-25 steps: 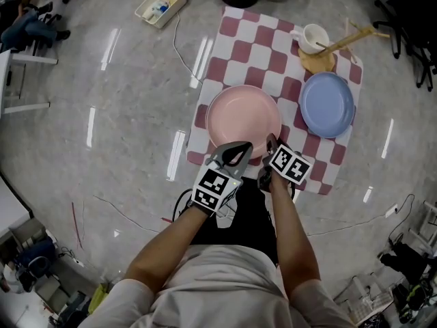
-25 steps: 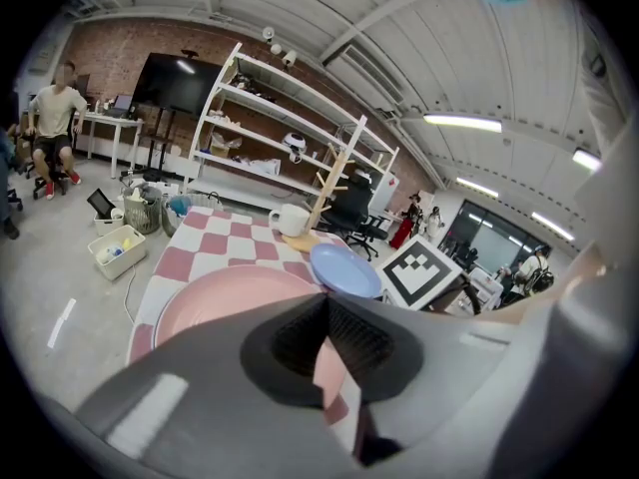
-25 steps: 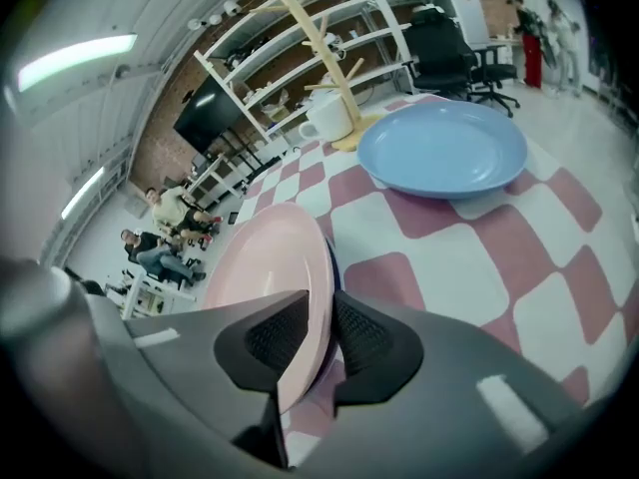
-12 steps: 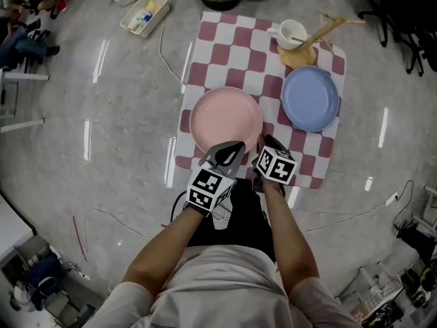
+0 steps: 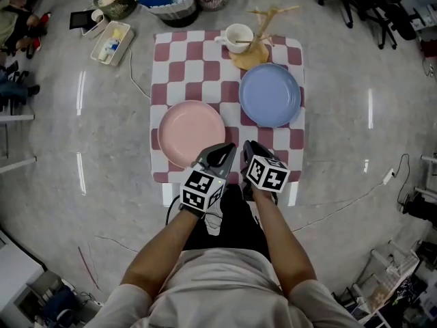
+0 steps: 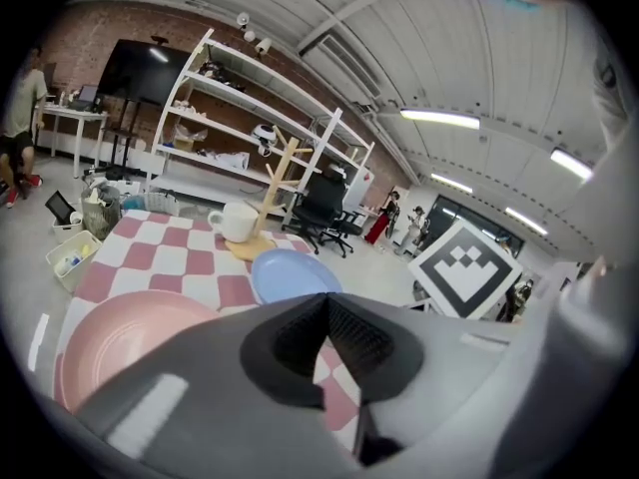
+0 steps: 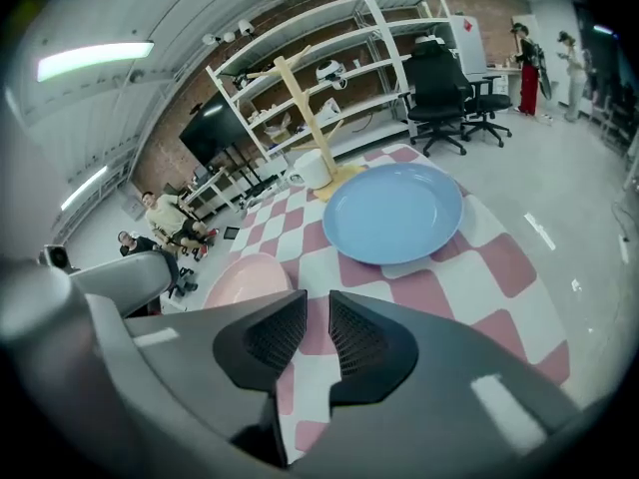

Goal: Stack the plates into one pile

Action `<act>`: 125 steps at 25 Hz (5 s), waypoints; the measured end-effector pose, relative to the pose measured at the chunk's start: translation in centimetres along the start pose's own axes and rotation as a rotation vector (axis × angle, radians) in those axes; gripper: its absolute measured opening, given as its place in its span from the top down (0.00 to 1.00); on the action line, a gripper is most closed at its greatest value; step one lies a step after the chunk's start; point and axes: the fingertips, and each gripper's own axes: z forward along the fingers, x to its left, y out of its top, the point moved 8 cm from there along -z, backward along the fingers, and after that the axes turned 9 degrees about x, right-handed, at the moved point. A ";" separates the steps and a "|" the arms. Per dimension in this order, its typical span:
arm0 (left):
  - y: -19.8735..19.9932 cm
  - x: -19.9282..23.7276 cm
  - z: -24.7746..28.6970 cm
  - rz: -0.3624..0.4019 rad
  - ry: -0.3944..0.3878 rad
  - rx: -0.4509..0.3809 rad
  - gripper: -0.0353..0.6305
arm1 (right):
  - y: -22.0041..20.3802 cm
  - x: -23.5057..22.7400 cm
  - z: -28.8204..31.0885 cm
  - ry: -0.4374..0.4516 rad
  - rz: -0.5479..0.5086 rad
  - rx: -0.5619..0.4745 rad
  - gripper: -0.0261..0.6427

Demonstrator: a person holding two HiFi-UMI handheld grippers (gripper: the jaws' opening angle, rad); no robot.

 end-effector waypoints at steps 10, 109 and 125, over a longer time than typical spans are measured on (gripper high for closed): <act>1.5 -4.4 4.8 0.045 -0.064 0.044 0.94 | 1.2 -5.7 -3.5 -0.001 0.114 -0.067 0.95; -1.5 -1.8 -1.0 -0.009 0.032 -0.027 0.94 | -1.8 -2.8 0.2 0.249 0.524 -0.034 0.89; -4.9 3.4 -7.3 -0.076 0.103 -0.045 0.94 | -5.4 4.7 5.1 0.241 0.434 0.063 0.89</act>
